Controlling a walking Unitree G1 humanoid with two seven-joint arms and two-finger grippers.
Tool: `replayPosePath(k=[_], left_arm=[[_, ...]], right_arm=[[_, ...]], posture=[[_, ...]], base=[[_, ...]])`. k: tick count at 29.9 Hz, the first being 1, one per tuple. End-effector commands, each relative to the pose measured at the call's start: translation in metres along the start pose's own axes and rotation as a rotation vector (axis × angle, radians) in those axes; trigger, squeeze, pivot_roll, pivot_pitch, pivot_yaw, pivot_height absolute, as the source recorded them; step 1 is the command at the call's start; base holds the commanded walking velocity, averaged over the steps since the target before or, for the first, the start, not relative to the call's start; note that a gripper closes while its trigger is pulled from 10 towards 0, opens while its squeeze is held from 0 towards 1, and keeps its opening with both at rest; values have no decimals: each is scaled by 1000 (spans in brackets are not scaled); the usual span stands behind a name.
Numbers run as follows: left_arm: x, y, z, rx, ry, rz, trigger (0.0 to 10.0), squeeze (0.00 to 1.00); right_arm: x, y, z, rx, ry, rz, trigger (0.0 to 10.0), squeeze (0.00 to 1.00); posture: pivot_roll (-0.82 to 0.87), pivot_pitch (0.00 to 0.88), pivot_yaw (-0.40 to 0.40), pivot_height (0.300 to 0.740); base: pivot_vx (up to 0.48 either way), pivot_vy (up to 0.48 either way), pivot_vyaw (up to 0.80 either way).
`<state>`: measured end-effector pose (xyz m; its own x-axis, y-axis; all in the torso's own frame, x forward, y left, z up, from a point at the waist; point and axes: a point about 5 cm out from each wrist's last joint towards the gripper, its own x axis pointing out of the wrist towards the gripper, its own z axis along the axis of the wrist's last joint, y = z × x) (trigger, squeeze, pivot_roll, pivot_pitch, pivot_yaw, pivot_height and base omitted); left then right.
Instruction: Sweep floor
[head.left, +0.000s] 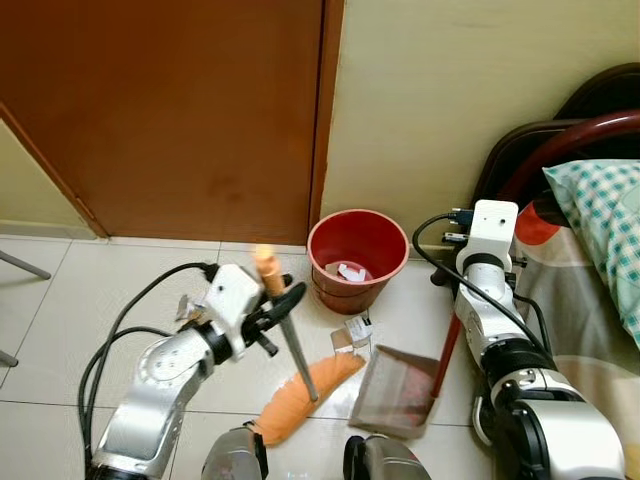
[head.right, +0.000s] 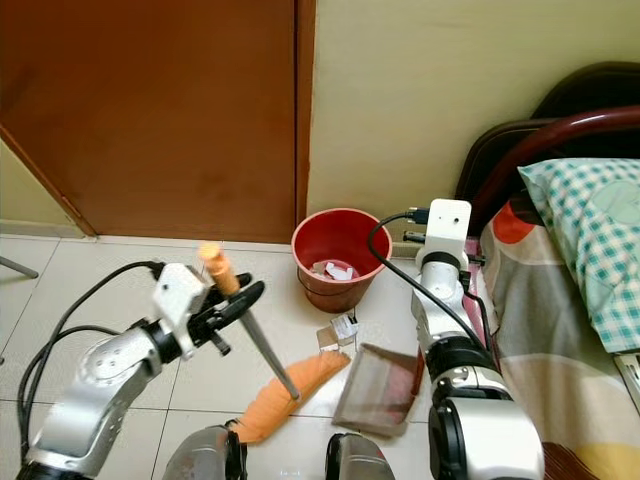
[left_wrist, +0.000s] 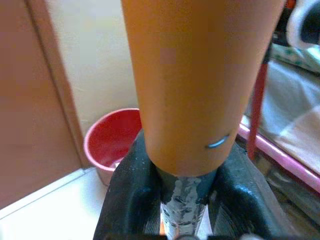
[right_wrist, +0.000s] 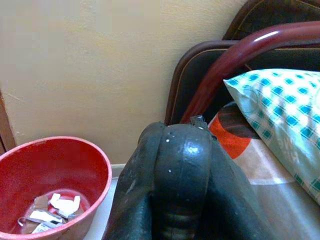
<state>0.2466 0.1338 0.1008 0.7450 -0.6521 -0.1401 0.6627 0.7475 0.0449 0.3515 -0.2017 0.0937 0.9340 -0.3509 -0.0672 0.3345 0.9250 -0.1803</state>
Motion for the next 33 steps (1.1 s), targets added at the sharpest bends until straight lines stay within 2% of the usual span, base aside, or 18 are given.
replayPosePath(k=[1,4,9,14,18,23,26,30,32,33], left_arm=[[-9,18,-4,74,56,102,10000,0],[-7,33,-7,85,77,233,10000,0],[-7,29,-6,43,77,226,10000,0],[-13,30,-15,51,129,232,10000,0],[-19,44,-25,103,190,340,10000,0],[-12,60,-18,149,176,511,10000,0],[-7,62,-12,151,154,562,10000,0],[-3,60,-9,138,128,584,10000,0],[3,54,-9,132,115,582,10000,0],[3,54,-9,132,115,582,10000,0]], right_arm=[[0,-5,-4,-9,8,-14,10000,0],[1,-2,-1,-12,-2,-3,10000,0],[4,-6,3,-19,-21,-5,10000,0],[5,-11,2,-24,-19,-12,10000,0],[4,-11,4,-38,-43,-4,10000,0],[5,0,15,-40,-102,35,10000,0],[6,9,26,-41,-151,65,10000,0],[6,19,35,-43,-184,95,10000,0],[4,34,41,-35,-199,135,10000,0],[4,34,41,-35,-199,135,10000,0]], posture=[[92,153,-54,740],[90,146,-57,740],[85,140,-57,740],[81,132,-56,740],[84,130,-58,740],[85,122,-61,740],[84,120,-59,740],[87,121,-59,740],[93,123,-62,740],[93,123,-62,740]], base=[[0,0,0],[0,0,0],[0,0,0],[0,0,0],[0,0,0],[0,0,0],[0,0,0],[0,0,0],[0,0,0],[0,0,0]])
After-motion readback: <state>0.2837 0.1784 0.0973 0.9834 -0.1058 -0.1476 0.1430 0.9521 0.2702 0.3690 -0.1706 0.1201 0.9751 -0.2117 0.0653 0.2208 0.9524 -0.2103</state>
